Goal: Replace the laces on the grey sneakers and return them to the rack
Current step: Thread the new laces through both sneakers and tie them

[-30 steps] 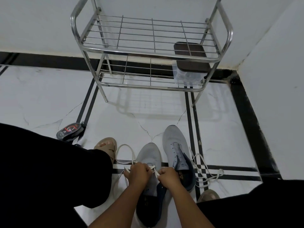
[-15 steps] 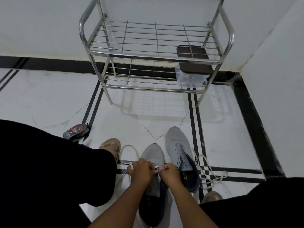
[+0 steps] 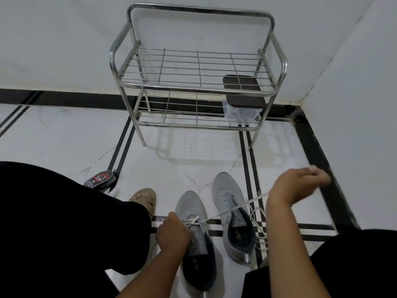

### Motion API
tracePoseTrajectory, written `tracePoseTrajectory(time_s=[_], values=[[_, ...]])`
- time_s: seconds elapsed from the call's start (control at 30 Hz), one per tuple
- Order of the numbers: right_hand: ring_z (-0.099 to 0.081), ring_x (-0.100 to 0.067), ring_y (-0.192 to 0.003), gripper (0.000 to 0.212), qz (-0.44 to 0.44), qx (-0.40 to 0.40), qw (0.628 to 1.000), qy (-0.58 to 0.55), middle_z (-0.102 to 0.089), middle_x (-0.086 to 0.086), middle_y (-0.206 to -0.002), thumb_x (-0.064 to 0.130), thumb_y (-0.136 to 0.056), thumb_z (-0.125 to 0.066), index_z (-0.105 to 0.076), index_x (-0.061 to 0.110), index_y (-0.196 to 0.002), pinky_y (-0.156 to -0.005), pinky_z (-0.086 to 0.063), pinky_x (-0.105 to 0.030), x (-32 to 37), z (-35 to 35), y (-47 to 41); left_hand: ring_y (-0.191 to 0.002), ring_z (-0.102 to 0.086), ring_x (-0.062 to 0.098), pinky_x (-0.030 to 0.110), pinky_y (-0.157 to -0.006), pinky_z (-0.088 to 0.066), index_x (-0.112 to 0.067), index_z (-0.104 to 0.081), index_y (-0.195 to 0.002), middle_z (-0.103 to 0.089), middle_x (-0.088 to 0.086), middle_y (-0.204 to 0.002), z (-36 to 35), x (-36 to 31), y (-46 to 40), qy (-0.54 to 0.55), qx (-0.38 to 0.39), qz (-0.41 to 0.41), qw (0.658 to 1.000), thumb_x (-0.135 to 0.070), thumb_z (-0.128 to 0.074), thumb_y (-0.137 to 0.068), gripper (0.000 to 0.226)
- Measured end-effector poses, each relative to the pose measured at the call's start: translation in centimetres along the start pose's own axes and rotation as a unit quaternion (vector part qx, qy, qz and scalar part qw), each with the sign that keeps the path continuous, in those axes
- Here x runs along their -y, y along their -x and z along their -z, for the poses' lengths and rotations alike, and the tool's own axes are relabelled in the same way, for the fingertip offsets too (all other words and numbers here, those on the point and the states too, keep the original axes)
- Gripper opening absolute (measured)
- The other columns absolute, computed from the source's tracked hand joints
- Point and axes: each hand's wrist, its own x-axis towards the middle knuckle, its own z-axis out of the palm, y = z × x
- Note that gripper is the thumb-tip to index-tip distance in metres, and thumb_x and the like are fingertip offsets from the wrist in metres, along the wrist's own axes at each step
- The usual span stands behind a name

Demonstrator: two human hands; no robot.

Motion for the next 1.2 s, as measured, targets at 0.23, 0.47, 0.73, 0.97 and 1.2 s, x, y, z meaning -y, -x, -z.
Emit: tracePoseTrajectory(time_s=[0.23,0.47,0.73,0.97,1.2], values=[[-0.063,-0.026,-0.098,0.027,0.089,0.591,0.654,0.464,-0.065,-0.009,-0.114,0.023,-0.097,-0.044,-0.062,0.018,-0.116,-0.081,-0.052,-0.031,-9.1,2.0,10.4,-0.115,-0.059,0.021,0.032,-0.090,-0.050,-0.018,-0.060,-0.119,-0.062,0.002,-0.123,-0.5,0.0,-0.1,-0.058,0.122,-0.029,0.990,-0.039,-0.058,-0.084,0.041],[-0.064,-0.028,-0.094,0.027,0.040,0.443,0.746,0.495,-0.067,-0.006,-0.109,0.020,-0.093,-0.050,-0.058,0.024,-0.118,-0.071,-0.050,-0.033,-11.6,3.3,10.1,-0.117,-0.057,0.024,0.033,-0.094,-0.048,-0.016,-0.058,-0.121,-0.061,0.006,-0.125,-0.3,1.0,-0.4,-0.038,0.119,-0.045,0.991,-0.033,-0.050,-0.089,0.037],[-0.062,-0.026,-0.103,0.044,0.172,0.496,0.685,0.505,-0.063,-0.005,-0.120,0.018,-0.091,-0.053,-0.044,0.025,-0.133,-0.071,-0.045,-0.027,-11.6,2.8,9.7,-0.104,-0.060,0.028,0.035,-0.080,-0.047,-0.019,-0.040,-0.119,-0.062,0.008,-0.116,-0.4,0.7,-1.0,0.008,0.049,-0.073,0.996,-0.038,-0.034,-0.096,0.030],[-0.064,-0.026,-0.100,0.023,0.146,0.563,0.610,0.538,-0.067,-0.006,-0.110,0.030,-0.097,-0.046,-0.064,0.018,-0.104,-0.076,-0.051,-0.031,-13.3,3.9,11.6,-0.107,-0.061,0.024,0.033,-0.084,-0.049,-0.021,-0.056,-0.111,-0.063,0.004,-0.118,-0.4,0.6,-1.7,-0.038,0.048,-0.084,0.995,-0.022,-0.036,-0.097,0.025],[-0.061,-0.028,-0.105,0.028,0.045,0.564,0.661,0.494,-0.063,-0.010,-0.116,0.030,-0.095,-0.045,-0.053,0.014,-0.117,-0.082,-0.050,-0.034,-12.1,3.2,11.5,-0.106,-0.062,0.028,0.036,-0.083,-0.048,-0.012,-0.046,-0.116,-0.062,0.009,-0.117,0.0,0.0,-1.7,0.004,0.045,-0.054,0.998,-0.022,-0.041,-0.096,0.023]])
